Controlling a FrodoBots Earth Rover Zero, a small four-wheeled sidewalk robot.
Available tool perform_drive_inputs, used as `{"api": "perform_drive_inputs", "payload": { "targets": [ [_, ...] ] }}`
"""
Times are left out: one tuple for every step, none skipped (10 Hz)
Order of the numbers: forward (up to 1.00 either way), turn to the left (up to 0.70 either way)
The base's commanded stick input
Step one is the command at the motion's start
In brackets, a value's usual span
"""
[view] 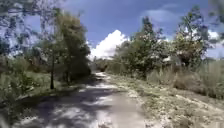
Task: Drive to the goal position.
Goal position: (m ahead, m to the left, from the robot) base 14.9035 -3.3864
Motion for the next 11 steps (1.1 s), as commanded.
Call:
{"api": "perform_drive_inputs", "payload": {
  "targets": [
    [0.5, 0.0],
    [0.5, 0.0],
    [0.5, 0.0],
    [0.5, 0.0],
    [0.5, 0.0],
    [0.5, 0.0],
    [0.5, 0.0],
    [0.5, 0.0],
    [0.5, 0.0],
    [0.5, 0.0],
    [0.5, 0.0]
  ]
}}
